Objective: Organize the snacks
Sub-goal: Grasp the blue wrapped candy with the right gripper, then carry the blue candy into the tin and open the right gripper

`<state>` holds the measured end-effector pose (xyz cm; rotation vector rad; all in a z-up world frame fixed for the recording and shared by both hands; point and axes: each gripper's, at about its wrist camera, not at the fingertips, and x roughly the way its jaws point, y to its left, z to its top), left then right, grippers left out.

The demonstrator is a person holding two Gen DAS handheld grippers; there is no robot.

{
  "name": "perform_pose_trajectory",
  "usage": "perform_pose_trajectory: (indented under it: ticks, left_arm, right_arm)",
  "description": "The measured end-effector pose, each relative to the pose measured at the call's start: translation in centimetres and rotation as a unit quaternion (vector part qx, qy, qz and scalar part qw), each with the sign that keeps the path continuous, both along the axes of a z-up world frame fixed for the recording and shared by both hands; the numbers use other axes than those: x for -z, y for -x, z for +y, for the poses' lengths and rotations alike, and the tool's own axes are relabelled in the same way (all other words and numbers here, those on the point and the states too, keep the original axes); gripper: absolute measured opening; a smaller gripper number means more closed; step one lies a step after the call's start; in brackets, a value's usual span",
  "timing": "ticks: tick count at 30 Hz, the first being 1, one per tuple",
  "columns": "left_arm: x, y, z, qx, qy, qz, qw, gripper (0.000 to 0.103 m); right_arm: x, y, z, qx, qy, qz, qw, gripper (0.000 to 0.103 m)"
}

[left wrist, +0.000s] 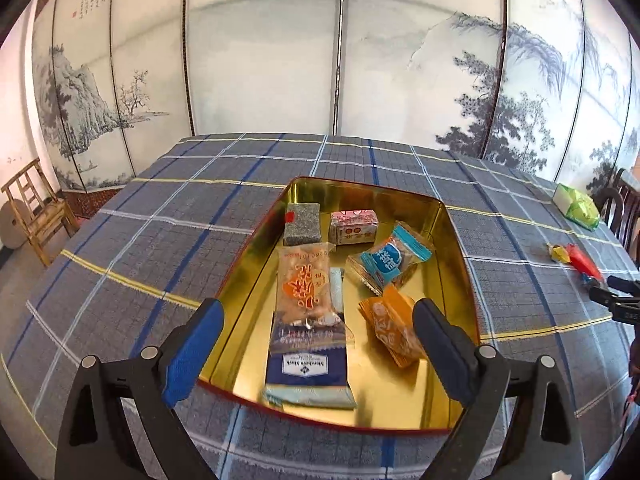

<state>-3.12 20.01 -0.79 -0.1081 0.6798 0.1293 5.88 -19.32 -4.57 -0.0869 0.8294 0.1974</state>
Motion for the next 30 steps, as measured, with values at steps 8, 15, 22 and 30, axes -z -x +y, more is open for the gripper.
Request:
perform_pose_trajectory:
  ticks: [8, 15, 22, 30]
  left_arm:
    - [1.7, 4.2, -2.8, 0.035, 0.021, 0.021, 0.9989, 0.094]
    - [2.9, 6.4, -5.1, 0.062, 0.036, 0.033, 0.9969, 0.094]
    - [3.2, 8.6, -5.2, 0.063, 0.043, 0.034, 0.9965, 0.094]
    - [4.2, 10.3, -5.7, 0.069, 0.036, 0.035, 0.9963, 0.094]
  right_arm:
    - [1.4, -2.0, -1.9, 0.033, -0.041, 0.033, 0.998, 0.063]
    - [1.4, -5.2, -1.3, 0.033, -0.029, 0.04, 0.998, 0.063]
    - [1.4, -3.9, -0.2, 0.029, -0.002, 0.027, 0.999, 0.034]
    - [-1.7, -2.7, 1.6, 0.052, 0.025, -0.007, 0.998, 0.032]
